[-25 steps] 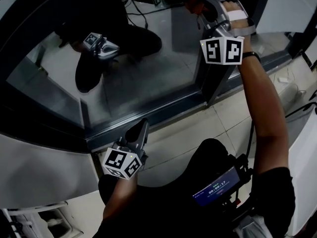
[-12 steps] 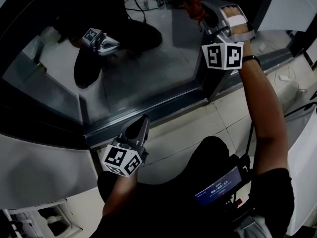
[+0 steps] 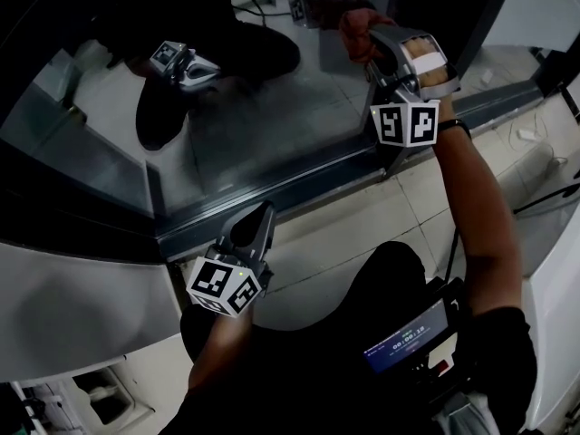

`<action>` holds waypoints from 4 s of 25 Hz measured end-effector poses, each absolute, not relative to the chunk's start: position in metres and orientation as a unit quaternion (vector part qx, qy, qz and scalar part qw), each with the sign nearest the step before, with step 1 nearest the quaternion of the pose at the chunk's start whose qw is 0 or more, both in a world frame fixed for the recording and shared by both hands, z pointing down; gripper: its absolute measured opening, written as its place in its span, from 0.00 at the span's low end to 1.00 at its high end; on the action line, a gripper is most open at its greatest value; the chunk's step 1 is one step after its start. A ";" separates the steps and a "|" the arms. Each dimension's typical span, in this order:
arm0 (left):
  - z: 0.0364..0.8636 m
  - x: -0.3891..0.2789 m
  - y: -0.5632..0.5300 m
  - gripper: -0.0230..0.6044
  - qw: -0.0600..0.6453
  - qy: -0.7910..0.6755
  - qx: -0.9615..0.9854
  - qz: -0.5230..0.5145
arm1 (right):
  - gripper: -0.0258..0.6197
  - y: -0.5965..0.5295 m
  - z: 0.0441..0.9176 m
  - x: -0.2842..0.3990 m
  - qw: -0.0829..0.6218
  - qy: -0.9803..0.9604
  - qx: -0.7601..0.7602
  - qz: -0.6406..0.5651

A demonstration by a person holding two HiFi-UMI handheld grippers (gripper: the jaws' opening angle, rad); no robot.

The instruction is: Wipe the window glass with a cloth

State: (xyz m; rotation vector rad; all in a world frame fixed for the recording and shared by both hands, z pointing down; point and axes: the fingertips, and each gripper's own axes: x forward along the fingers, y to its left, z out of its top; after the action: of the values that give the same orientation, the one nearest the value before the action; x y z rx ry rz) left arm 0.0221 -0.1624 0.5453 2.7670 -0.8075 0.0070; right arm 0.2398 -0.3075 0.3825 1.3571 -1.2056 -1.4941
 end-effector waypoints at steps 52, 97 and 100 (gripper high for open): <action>0.545 0.010 -0.157 0.06 0.141 -0.307 0.941 0.001 | 0.10 -0.273 0.447 0.031 -0.076 -0.916 0.386 -0.081; 0.559 0.014 -0.167 0.06 0.147 -0.303 0.942 0.009 | 0.10 -0.310 0.474 0.232 -0.030 -0.821 0.564 -0.084; 0.559 0.018 -0.166 0.06 0.146 -0.301 0.942 0.010 | 0.10 -0.309 0.474 0.251 -0.032 -0.813 0.576 -0.081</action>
State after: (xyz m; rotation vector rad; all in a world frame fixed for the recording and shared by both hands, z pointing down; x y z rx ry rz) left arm 0.0178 -0.1655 0.5588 2.7136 -0.8663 0.0286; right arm 0.2509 -0.3095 0.4736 1.8475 -2.6075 -0.2584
